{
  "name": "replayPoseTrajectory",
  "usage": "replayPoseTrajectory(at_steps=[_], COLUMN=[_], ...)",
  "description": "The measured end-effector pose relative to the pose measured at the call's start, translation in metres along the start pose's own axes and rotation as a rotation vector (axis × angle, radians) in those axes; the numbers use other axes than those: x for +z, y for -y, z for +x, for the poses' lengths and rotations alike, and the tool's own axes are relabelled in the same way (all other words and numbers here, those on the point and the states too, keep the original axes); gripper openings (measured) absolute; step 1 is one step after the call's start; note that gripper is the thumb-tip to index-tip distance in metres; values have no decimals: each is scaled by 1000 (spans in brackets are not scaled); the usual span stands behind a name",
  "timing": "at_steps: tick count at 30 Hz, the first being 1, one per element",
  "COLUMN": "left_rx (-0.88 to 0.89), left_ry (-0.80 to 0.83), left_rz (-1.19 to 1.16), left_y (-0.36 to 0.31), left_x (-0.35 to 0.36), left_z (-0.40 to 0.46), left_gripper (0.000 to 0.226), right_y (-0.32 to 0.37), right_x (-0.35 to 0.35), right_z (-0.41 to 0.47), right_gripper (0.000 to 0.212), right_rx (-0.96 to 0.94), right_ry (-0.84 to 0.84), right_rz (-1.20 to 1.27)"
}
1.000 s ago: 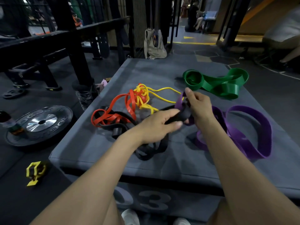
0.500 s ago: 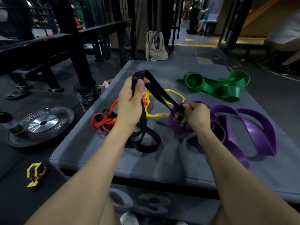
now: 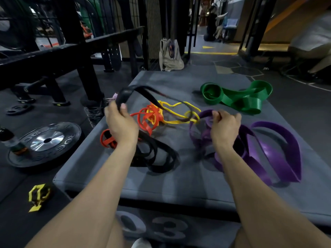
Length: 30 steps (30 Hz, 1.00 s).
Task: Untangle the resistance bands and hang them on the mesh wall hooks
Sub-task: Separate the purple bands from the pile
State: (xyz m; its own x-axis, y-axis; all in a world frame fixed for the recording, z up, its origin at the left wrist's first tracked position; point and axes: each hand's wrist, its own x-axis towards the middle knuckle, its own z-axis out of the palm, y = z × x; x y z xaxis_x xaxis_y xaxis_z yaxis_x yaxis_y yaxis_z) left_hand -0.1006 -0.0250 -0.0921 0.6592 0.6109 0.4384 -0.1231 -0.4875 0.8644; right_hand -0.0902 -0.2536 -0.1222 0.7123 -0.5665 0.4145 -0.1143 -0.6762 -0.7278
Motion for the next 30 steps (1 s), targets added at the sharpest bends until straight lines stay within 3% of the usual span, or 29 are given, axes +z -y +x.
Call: replayPoseTrajectory(at_steps=[2, 7, 13, 17, 20, 23, 30], left_rx=[-30, 51, 235, 181, 147, 114, 86], left_ry=[13, 332, 521, 565, 603, 603, 605], left_rz=[-66, 74, 103, -18, -56, -65, -40], left_y=[4, 7, -8, -25, -33, -36, -39], left_x=[1, 20, 44, 58, 67, 72, 79], left_z=[2, -14, -38, -56, -68, -73, -77], left_gripper=[35, 29, 29, 24, 14, 12, 15], right_y=[-7, -9, -11, -21, -33, -44, -36], right_x=[-1, -3, -32, -67, -79, -78, -58], right_z=[2, 1, -13, -23, -22, -17, -6], right_gripper=[32, 38, 90, 113, 125, 127, 120], right_rx=[48, -63, -200, -54, 133, 218, 339], right_ry=[31, 221, 435, 466, 555, 668, 609], right_rz=[-9, -109, -372, -622, -627, -542, -464])
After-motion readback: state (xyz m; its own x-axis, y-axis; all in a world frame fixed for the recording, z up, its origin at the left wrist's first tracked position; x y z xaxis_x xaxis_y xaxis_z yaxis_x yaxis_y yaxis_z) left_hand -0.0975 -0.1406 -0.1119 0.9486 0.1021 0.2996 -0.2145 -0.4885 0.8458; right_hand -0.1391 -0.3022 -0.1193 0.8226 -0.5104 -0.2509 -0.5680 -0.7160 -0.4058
